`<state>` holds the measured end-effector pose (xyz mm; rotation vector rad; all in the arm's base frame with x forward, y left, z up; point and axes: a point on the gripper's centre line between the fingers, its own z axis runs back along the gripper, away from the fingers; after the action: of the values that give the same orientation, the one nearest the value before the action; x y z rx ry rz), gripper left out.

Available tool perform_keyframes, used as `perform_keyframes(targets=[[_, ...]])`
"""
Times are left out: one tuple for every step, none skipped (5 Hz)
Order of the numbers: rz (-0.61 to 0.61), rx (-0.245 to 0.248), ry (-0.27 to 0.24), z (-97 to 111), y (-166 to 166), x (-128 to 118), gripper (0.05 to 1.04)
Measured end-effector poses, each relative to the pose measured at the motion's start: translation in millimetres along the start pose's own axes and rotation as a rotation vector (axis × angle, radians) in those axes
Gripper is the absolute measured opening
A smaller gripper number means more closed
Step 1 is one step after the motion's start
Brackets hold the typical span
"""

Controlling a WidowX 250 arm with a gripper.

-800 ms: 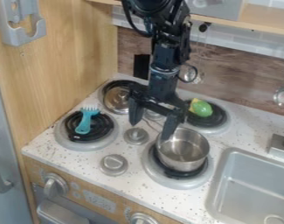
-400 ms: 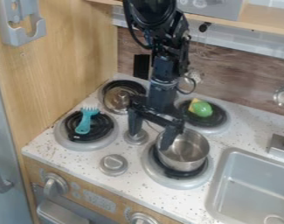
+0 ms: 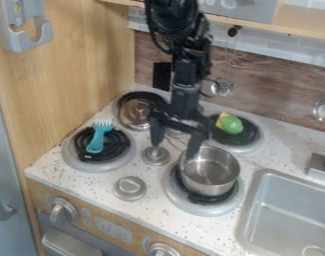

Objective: Move the blue brush to the left top burner

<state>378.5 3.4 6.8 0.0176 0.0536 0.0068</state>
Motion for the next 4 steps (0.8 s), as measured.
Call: perform_keyframes(targets=[[0.035, 0.005, -0.027, 8, 6, 14, 0.999], [0.181, -0.005, -0.053, 12, 54, 21, 0.999], [0.337, -0.043, -0.058, 7, 104, 21, 0.999], [0.400, -0.046, -0.076, 5, 132, 24, 0.999]])
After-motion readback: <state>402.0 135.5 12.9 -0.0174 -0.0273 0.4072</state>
